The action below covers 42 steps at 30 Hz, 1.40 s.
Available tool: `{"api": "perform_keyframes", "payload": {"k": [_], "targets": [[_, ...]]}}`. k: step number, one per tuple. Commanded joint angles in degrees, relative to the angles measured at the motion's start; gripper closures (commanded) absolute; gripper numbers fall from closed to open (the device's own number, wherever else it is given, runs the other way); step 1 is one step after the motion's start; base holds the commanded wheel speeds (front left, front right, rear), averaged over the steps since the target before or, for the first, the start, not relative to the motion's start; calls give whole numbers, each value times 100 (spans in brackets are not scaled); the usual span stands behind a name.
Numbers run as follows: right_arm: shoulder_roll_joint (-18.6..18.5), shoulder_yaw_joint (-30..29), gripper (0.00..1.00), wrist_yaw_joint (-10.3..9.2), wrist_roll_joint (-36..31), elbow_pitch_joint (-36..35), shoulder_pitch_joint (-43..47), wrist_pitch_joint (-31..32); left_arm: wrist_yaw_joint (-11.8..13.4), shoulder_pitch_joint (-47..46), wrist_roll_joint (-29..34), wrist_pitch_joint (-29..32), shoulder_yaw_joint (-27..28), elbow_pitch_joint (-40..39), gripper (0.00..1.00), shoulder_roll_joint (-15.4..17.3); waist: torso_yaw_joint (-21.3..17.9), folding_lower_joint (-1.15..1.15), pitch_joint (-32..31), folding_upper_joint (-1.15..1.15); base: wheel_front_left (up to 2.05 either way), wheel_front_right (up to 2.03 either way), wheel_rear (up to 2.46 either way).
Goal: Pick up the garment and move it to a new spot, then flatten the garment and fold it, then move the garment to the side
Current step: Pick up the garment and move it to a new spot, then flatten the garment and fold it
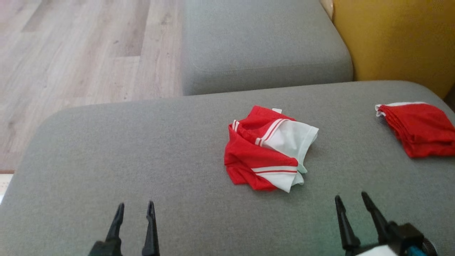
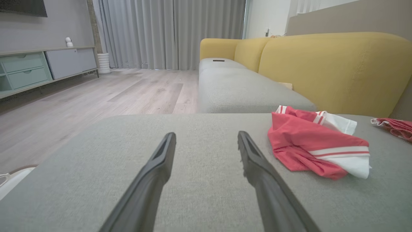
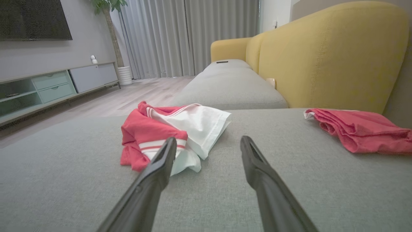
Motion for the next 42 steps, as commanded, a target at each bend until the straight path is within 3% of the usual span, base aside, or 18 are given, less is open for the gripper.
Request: {"api": "perform_keyframes", "payload": {"k": [1, 16, 42], "targets": [[-7, 132, 0, -4, -47, -156, -125, -63, 18, -208, 37, -70, 154, -220, 0, 9, 57, 0, -63, 0, 0, 0, 0], [32, 116, 0, -4, -23, -147, 2, -63, -71, -104, 253, -70, -81, -149, 0, 8, 270, 0, -122, 0, 0, 0, 0], [2, 60, 0, -4, -47, -175, -114, -63, 108, -276, 297, -70, -289, -137, 0, 8, 379, 0, 69, 0, 0, 0, 0]]}}
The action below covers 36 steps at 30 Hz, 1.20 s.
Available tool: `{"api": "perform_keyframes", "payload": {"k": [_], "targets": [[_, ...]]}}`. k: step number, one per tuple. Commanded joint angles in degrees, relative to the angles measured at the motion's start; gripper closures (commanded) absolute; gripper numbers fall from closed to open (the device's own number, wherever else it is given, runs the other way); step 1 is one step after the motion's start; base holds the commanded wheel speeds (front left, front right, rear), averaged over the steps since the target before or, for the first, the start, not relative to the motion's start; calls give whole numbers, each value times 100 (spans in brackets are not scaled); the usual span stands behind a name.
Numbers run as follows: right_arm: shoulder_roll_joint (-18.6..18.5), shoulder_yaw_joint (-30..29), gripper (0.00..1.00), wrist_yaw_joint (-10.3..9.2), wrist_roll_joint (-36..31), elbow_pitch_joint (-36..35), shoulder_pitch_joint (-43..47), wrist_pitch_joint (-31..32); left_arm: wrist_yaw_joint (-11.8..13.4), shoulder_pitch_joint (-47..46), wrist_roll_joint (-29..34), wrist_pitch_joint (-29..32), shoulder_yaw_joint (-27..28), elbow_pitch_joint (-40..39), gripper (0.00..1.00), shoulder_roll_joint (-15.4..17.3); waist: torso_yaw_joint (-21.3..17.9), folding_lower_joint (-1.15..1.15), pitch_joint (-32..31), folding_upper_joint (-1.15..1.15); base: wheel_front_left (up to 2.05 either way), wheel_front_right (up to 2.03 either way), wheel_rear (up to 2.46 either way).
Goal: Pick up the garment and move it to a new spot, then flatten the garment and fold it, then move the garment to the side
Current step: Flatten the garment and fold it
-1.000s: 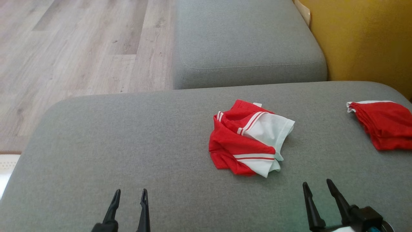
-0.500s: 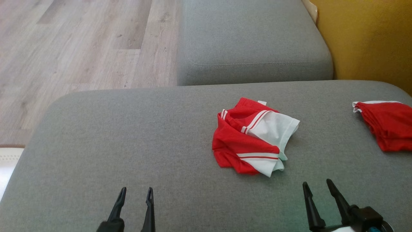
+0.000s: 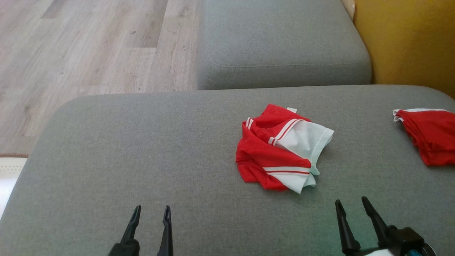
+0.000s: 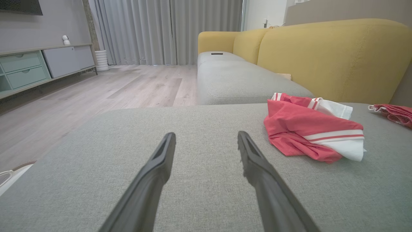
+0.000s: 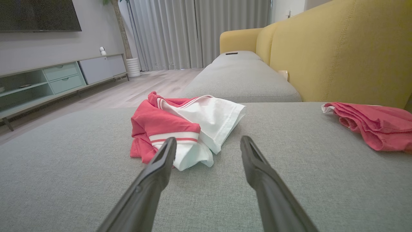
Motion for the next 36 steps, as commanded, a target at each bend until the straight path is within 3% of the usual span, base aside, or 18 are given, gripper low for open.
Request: {"api": "perform_keyframes", "payload": {"k": [1, 7, 13, 18, 25, 28, 36], "targets": [[-71, 114, 0, -5, -22, -184, -288, -63, 61, -384, 54, -70, 112, -160, 0, -25, 1, 0, 12, 0, 0, 0, 0], [-122, 135, 0, -5, -12, -184, -322, -63, 93, -435, 60, -70, 13, -139, 0, -25, 21, 0, 87, 0, 0, 0, 0], [-224, 103, 0, -5, -37, -301, -463, -63, -65, -752, -5, -70, -417, 21, 0, -25, -110, 0, 337, 0, 0, 0, 0], [-307, 3, 0, -5, -121, -597, -697, -63, -264, -1411, -140, -70, -1178, 426, 0, -25, -451, 0, 696, 0, 0, 0, 0], [-466, -103, 0, -5, -107, -1017, -1186, -63, -477, -2880, -452, -70, -2621, 1575, 0, -25, -1092, 0, 1420, 0, 0, 0, 0], [-496, -70, 0, -5, -74, -1103, -1347, -63, -453, -3362, -566, -70, -2990, 1946, 0, -25, -1302, 0, 1659, 0, 0, 0, 0], [-531, -43, 0, -5, 73, -1157, -1761, -63, -85, -4773, -1232, -70, -4015, 3013, 0, -25, -1897, 0, 2275, 0, 0, 0, 0]]}}
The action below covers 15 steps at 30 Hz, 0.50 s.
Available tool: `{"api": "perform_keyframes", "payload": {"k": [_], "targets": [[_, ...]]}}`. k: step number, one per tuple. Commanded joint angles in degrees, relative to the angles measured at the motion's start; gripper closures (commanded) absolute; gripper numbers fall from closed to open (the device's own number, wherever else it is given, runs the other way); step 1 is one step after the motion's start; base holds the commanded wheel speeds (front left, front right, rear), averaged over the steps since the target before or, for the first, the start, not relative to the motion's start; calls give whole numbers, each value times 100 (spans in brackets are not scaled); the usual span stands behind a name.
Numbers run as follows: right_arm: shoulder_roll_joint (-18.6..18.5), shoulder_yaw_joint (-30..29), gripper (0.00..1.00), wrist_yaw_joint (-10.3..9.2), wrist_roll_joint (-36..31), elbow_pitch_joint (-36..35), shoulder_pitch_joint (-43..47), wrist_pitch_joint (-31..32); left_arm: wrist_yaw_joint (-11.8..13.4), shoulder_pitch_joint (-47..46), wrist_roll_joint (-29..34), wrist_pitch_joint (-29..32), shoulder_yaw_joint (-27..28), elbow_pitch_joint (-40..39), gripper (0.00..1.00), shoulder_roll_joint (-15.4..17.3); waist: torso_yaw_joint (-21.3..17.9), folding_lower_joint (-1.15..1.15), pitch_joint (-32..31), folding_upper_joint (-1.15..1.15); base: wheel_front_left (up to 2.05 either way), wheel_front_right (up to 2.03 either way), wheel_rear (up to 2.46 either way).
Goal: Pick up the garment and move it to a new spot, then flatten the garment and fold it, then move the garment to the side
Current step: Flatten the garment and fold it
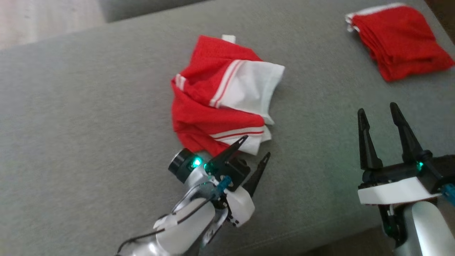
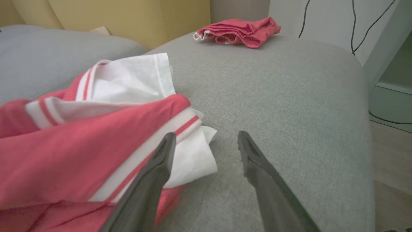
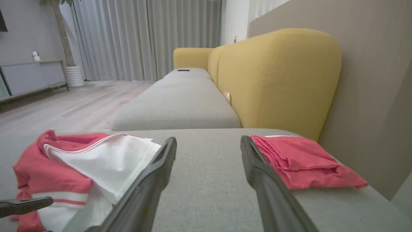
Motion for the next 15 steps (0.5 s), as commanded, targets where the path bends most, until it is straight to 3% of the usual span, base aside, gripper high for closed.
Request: {"api": "perform_keyframes", "payload": {"k": [1, 10, 13, 15], "targets": [[-95, 92, 0, -5, 66, -173, -167, -62, 54, -207, -61, -69, 83, -86, 0, -17, -322, 0, 313, 0, 0, 0, 0], [-29, 72, 0, -5, 101, -108, -202, -62, 533, -732, -585, -69, -471, 531, 0, -17, -438, 0, 334, 0, 0, 0, 0], [12, 82, 0, -5, 96, -93, -195, -62, 645, -805, -708, -69, -623, 610, 58, -17, -417, 0, 272, 0, 0, 0, 0], [27, 97, 0, -5, 96, -83, -174, -62, 695, -848, -758, -69, -766, 732, 85, -17, -390, 0, 218, 0, 0, 0, 0]]}}
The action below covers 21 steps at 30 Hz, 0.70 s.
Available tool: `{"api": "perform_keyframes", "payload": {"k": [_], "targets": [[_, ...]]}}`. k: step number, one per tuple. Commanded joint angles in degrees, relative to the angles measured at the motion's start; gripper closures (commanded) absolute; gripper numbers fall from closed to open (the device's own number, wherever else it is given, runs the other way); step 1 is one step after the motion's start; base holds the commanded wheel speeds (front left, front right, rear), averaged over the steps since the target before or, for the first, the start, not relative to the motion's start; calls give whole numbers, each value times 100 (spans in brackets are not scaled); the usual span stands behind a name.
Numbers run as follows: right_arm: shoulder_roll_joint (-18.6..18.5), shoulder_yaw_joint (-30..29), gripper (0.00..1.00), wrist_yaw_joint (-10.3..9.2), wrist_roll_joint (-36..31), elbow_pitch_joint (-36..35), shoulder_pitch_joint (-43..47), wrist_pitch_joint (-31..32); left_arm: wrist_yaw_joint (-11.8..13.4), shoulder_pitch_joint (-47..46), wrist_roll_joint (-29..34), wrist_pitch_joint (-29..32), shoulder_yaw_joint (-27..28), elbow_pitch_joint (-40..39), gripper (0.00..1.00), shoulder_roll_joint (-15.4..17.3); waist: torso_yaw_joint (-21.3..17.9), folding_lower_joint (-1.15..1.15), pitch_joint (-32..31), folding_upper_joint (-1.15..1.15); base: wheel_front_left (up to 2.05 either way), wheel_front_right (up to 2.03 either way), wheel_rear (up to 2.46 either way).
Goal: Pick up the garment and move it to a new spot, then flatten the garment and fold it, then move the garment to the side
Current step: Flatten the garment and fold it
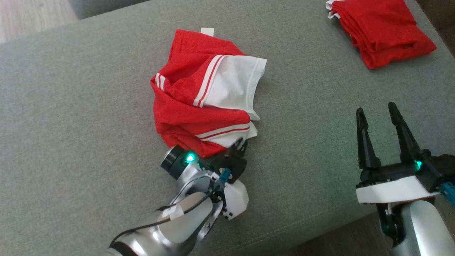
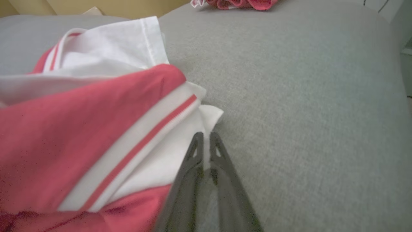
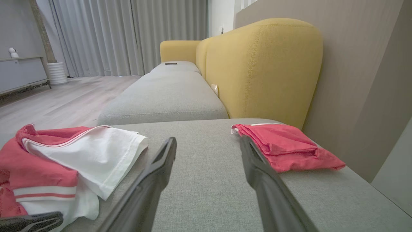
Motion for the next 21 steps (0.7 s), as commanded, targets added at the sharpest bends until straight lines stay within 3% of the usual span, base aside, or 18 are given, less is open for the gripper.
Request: {"api": "perform_keyframes", "payload": {"k": [1, 10, 15, 17, 21], "targets": [[-19, 113, 0, -5, 20, -147, -114, -62, 65, -253, -43, -55, -29, 26, 100, -7, 38, 0, -62, 0, 0, 0, 0], [6, 122, 0, -5, 29, -126, -60, -62, 103, -445, -344, -33, -313, 264, 100, -7, 134, 0, -261, 0, 0, 0, 0], [18, 116, 0, -5, 29, -104, -13, -62, 386, -586, -346, -62, -315, -32, 100, -7, 136, 0, -350, 0, 0, 0, 0], [25, 126, 0, -5, 31, -106, 3, -62, 484, -711, -209, -64, -398, -42, 0, -7, 112, 0, -350, 0, 0, 0, 0], [25, 160, 0, -5, 62, -103, -16, -62, 591, -1144, 443, 231, -611, 285, 0, -7, 41, 0, -261, 0, 0, 0, 0]]}}
